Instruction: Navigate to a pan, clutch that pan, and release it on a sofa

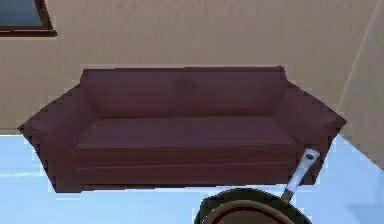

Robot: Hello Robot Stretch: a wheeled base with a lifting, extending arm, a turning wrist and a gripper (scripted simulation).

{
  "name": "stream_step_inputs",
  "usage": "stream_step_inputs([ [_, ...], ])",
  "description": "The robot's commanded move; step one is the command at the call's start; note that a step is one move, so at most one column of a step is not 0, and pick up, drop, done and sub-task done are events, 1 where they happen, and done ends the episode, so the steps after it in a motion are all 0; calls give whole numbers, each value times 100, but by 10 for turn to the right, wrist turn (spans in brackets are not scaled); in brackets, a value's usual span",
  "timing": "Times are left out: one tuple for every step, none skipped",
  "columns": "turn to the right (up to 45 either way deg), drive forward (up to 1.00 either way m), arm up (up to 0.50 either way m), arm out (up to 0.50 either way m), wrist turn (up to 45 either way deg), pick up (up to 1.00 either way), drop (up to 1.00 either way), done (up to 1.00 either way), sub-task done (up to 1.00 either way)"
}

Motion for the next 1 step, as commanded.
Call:
stream_step_inputs([
  [0,70,0,0,0,0,0,0,0],
])
